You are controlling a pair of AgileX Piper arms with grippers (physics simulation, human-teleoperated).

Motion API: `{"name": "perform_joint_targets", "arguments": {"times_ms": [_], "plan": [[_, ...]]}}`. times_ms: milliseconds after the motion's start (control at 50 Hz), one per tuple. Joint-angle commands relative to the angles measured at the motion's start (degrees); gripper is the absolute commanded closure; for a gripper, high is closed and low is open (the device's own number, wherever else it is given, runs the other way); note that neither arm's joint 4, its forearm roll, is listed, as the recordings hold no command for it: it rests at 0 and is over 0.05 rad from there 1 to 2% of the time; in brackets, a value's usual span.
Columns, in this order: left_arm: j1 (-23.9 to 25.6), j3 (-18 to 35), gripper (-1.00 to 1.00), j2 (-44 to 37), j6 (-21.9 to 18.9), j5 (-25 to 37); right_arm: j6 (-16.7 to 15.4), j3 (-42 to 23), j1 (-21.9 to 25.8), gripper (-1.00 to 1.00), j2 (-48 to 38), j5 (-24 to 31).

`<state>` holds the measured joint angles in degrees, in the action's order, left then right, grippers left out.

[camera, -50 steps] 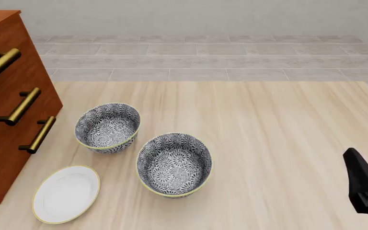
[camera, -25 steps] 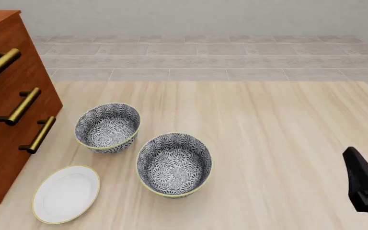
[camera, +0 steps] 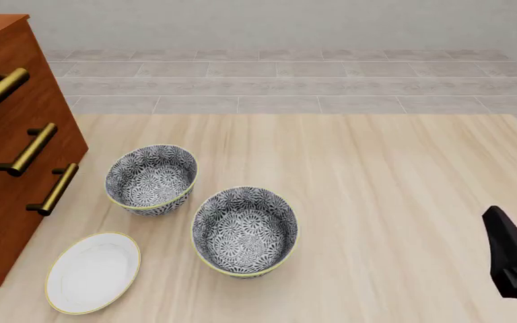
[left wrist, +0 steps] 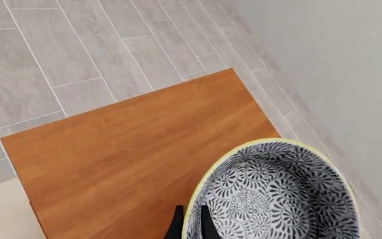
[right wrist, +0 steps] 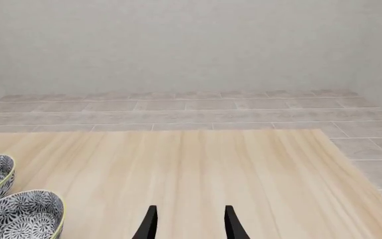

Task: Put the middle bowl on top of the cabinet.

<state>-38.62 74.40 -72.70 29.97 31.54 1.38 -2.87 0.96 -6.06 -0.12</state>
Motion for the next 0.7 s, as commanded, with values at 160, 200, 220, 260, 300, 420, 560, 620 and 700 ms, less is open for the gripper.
{"name": "perform_joint_targets", "arguments": {"times_ms": [160, 200, 220, 260, 300, 420, 560, 620, 700], "plan": [[-0.69, 0.47, -1.00, 0.07, -0.95, 2.50, 0.08, -0.05, -0.07, -1.00, 0.30, 0.24], [-0.62, 0.74, -1.00, 0.37, -0.89, 2.67, 0.08, -0.05, -0.01, -1.00, 0.53, 0.45], [-0.61, 1.00, -1.00, 0.57, -0.92, 2.86, 0.09, 0.00, -0.01, -1.00, 0.27, 0.18], [-0.57, 1.32, -1.00, 0.90, -0.87, 2.97, 0.11, 0.05, 0.03, -1.00, 0.07, -0.05], [-0.55, 1.68, -1.00, 1.15, -0.92, 3.17, 0.11, 0.02, 0.05, -1.00, 0.08, -0.02], [-0.37, 2.22, -1.00, 2.00, -0.71, 3.56, 0.13, 0.03, 0.09, -1.00, 0.28, 0.15], [-0.13, 3.35, -1.00, 2.89, -0.61, 4.24, 0.18, -0.19, 0.06, -1.00, 1.75, 1.70], [0.14, 3.73, -1.00, 3.40, -0.44, 4.35, 0.18, -0.25, 0.08, -1.00, 2.41, 2.36], [0.15, 4.07, -1.00, 3.82, -0.40, 4.67, 0.24, -0.46, 0.07, -1.00, 3.12, 3.21]]}}
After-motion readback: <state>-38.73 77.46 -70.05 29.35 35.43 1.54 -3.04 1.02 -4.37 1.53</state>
